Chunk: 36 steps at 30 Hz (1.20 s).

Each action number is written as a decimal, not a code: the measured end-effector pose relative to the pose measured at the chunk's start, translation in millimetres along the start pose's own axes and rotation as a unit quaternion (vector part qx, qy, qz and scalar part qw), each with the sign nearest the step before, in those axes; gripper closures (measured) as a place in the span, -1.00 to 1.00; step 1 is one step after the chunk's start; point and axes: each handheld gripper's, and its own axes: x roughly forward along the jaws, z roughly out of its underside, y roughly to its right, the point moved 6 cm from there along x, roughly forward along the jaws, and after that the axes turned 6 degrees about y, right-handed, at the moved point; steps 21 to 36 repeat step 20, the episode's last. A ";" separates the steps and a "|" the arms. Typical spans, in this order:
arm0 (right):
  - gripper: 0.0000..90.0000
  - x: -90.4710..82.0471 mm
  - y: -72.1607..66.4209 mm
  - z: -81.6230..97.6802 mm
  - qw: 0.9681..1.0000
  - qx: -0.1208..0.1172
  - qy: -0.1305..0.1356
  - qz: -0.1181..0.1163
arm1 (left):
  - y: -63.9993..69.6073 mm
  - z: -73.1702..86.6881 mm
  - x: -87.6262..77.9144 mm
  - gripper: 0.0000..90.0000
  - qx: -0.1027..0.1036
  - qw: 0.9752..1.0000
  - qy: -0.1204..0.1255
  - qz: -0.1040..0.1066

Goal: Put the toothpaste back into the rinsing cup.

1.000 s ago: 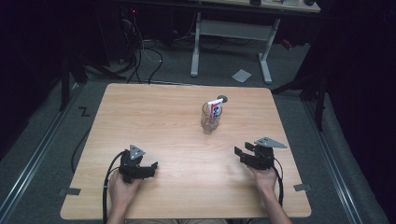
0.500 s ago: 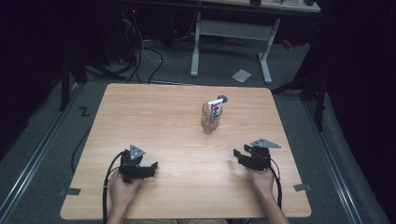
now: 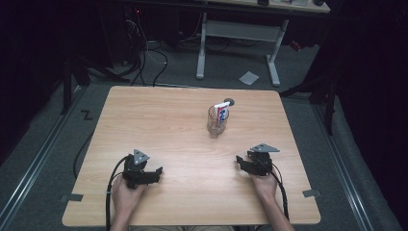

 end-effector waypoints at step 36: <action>-0.11 2.4 -3.7 1.0 0.999 -0.029 -0.014 0.014 | 0.0 0.0 0.0 -0.66 0.000 1.000 0.000 0.000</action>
